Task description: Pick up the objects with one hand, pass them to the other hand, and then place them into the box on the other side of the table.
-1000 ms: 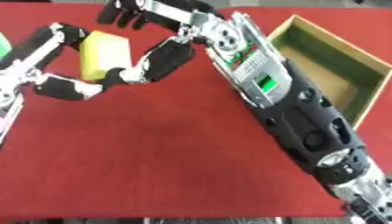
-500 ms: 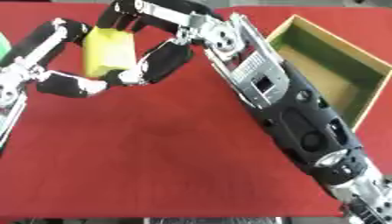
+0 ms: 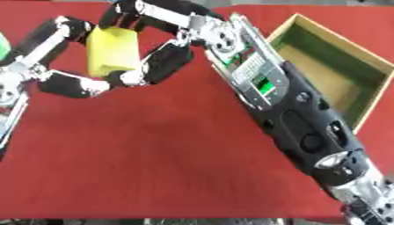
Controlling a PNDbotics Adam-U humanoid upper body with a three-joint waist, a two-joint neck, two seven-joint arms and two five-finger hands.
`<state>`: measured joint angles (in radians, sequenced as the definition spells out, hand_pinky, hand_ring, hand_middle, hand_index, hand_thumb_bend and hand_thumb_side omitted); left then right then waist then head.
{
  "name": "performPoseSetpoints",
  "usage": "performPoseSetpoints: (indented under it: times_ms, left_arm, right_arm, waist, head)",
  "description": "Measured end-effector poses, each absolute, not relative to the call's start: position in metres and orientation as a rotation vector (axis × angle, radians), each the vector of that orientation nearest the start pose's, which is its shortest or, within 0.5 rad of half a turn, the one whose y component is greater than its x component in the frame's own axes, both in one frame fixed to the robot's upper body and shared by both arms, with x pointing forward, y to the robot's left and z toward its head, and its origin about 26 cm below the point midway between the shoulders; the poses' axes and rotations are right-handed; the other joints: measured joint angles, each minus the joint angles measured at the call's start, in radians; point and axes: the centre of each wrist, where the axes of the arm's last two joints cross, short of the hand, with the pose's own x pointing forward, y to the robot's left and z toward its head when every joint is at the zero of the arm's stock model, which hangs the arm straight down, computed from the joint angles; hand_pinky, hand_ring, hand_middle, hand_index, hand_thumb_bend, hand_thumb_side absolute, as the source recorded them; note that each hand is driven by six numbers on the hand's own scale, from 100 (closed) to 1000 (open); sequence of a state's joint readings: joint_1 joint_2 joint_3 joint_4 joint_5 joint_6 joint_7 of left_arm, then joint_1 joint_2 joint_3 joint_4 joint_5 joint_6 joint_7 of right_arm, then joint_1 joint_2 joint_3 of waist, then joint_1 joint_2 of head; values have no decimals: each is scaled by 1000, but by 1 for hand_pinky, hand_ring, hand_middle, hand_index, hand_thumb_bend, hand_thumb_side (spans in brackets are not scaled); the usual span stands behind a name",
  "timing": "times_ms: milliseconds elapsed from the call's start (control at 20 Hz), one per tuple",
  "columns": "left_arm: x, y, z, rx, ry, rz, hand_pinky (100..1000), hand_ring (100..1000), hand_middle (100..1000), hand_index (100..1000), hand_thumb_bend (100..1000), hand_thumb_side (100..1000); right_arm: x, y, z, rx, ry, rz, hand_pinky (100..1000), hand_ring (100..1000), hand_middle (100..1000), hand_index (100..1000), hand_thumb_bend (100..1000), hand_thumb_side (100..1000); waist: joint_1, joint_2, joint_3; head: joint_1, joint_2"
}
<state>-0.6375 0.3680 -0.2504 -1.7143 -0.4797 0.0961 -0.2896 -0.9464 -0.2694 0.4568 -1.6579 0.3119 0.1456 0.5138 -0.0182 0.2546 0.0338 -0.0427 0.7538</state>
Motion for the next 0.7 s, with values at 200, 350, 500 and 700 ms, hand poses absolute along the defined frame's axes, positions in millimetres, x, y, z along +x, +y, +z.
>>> performPoseSetpoints:
  times_ms: [200,350,500,700]
  left_arm:
    - [362,187,224,462,-1987,-1180,695,569,461,522,232,141]
    - [361,187,225,460,-1989,-1181,691,569,460,521,235,141]
    - [361,187,226,459,-1991,-1182,690,568,459,521,235,141]
    - [361,187,226,449,-1993,-1183,688,567,458,521,236,142]
  right_arm:
    - [351,-82,284,-86,-2015,1581,842,855,811,819,522,258]
    - [350,-82,284,-103,-2030,1571,842,856,813,822,527,254]
    - [350,-82,284,-114,-2036,1566,843,856,812,824,524,255]
    - [349,-82,284,-118,-2041,1563,840,854,808,849,532,242]
  waist:
    - [0,0,0]
    - [1,0,-1]
    - [1,0,-1]
    - [1,1,-1]
  head:
    - [0,0]
    - [0,0]
    - [0,-1]
    - [-1,-1]
